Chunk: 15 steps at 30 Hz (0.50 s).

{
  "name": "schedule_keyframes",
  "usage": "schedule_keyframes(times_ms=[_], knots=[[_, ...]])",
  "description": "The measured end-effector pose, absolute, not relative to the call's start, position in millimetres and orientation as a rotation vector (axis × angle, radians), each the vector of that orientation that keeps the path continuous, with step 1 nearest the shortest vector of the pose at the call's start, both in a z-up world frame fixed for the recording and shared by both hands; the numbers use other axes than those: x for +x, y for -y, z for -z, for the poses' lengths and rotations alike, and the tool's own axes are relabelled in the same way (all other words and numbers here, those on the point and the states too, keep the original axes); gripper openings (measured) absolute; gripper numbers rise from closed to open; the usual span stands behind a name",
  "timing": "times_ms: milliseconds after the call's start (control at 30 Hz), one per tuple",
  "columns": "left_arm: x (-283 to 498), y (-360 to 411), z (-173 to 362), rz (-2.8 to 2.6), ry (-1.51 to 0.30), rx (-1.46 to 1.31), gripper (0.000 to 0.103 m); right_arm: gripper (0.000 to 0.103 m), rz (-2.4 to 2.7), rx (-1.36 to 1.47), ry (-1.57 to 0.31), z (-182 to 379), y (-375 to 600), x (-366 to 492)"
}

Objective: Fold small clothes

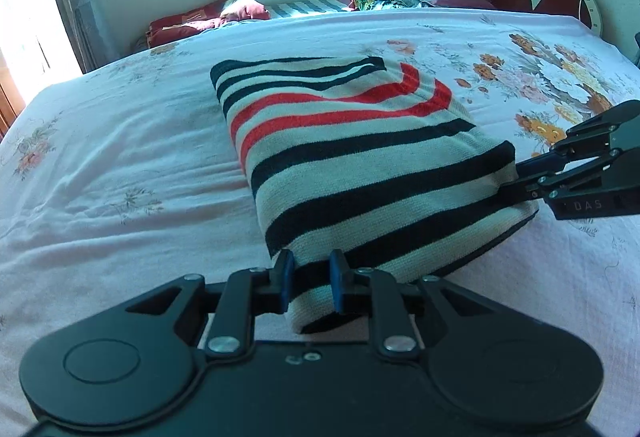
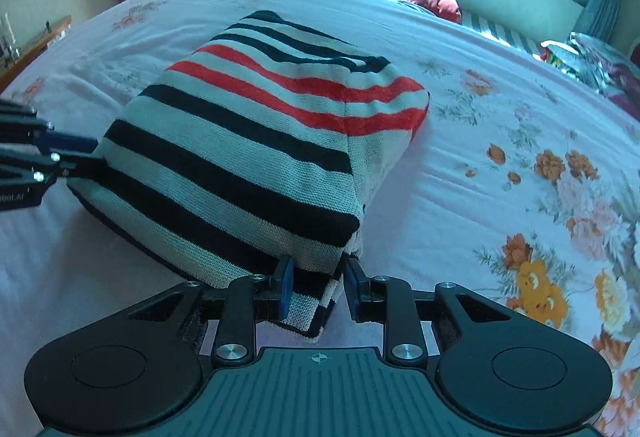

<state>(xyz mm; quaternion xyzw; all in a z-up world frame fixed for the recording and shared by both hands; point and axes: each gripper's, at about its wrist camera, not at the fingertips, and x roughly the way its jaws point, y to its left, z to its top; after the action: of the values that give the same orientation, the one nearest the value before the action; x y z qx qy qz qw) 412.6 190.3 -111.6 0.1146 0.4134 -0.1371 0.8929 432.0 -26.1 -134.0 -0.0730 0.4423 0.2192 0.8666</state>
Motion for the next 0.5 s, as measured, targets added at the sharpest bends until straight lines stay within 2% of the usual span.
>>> schedule_keyframes(times_ms=[500], knots=[[390, -193, 123, 0.185, -0.844, 0.178, 0.02, 0.027, -0.45, -0.023, -0.94, 140, 42, 428]])
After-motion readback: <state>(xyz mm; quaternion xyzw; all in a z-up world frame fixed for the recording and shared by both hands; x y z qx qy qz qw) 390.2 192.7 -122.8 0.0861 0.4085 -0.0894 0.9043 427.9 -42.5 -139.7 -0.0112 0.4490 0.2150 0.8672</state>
